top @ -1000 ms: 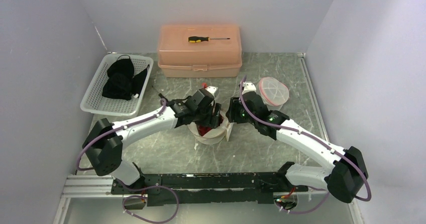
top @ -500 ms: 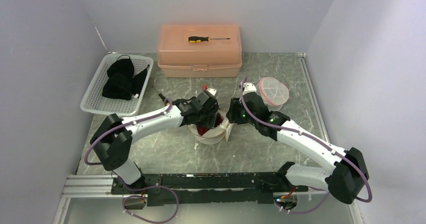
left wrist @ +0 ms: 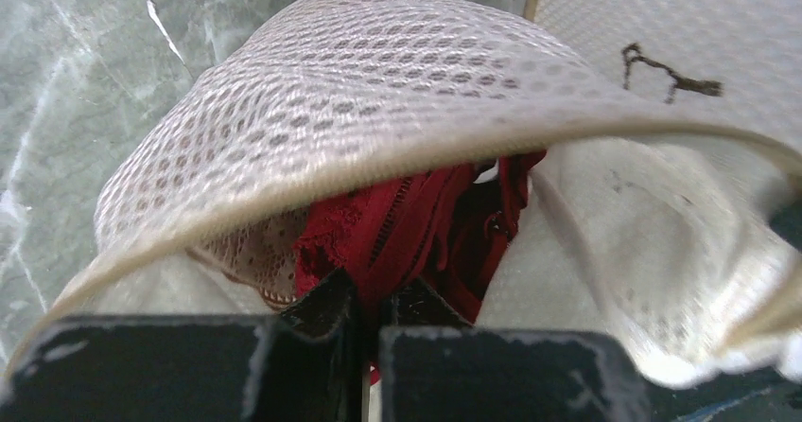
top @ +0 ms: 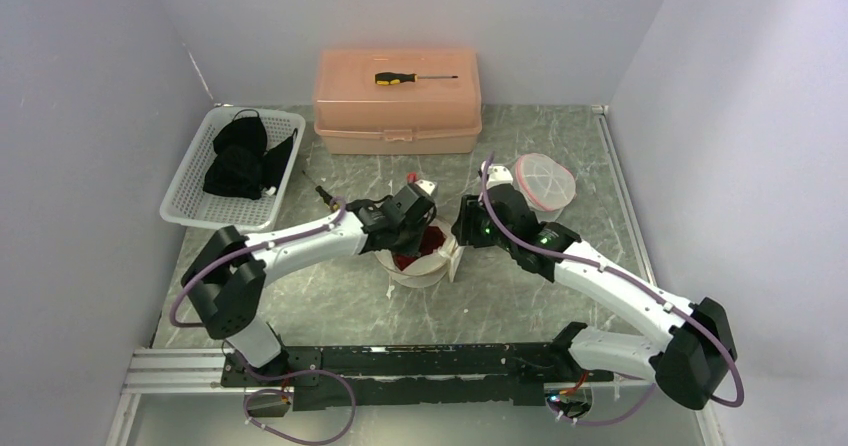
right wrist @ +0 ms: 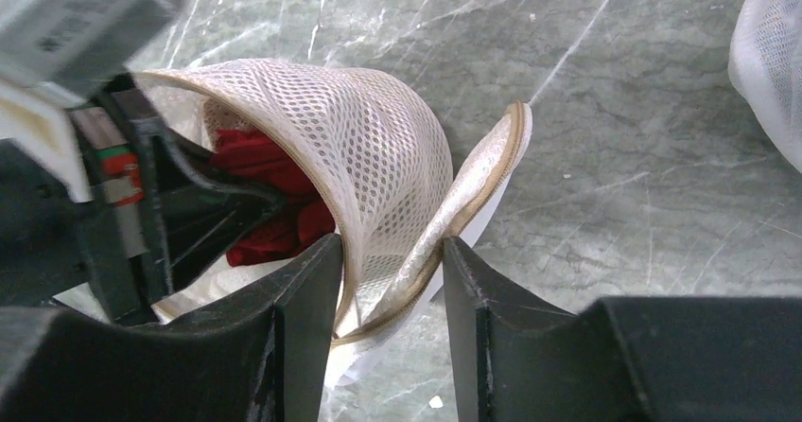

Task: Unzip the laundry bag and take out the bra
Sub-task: Pick up the bra from the laundry bag.

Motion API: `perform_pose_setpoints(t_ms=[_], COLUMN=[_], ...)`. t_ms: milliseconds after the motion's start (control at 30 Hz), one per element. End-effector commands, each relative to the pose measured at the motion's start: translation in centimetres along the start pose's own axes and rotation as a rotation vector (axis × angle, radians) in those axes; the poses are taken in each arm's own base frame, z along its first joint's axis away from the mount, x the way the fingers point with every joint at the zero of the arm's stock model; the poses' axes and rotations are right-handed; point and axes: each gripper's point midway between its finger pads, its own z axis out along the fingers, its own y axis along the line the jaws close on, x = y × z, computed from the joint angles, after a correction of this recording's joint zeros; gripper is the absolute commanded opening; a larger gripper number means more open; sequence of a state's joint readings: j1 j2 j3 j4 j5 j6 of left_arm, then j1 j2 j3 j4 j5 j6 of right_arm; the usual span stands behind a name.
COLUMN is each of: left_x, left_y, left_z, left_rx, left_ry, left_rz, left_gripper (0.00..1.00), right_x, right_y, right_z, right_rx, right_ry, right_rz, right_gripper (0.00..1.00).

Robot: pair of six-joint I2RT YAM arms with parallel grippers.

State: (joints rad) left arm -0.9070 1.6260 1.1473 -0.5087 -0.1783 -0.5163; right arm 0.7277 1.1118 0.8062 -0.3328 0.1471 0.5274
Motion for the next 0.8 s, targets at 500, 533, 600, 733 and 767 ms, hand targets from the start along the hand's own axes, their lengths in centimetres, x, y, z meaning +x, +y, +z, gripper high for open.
perform_pose_setpoints(t_ms=[500, 533, 600, 733, 767], left_x=[-4.5, -4.8, -5.1, -5.5, -5.6], left_y=[-3.1, -3.1, -3.3, -2.8, -2.7], left_z=[-8.9, -9.2, -9.7, -9.9, -10.0], left_rx=[0.125, 0.127, 0.127, 0.091, 0.088], left_ry=[-0.227, -0.243, -0.279, -0.343, -0.354], left_rz=[0.029, 0.037, 0.063, 0.101, 0.106], left_gripper=[0.03, 0.03, 0.03, 0.03, 0.03], right_x=[-2.8, -3.1, -3.6, -4.2, -4.2], right_y=[0.3, 0.3, 0.4, 0.4, 0.4], right_z=[-2.3, -2.6, -3.4, -4.6, -4.8], right_rx=[-0.009, -0.012, -0.028, -0.056, -0.056], right_ry=[-0.116, -0.131, -0.169, -0.226, -0.229], right_rz=[0.072, 0.080, 0.094, 0.115, 0.118], right_gripper=[0.70, 0.72, 0.77, 0.87, 0.87])
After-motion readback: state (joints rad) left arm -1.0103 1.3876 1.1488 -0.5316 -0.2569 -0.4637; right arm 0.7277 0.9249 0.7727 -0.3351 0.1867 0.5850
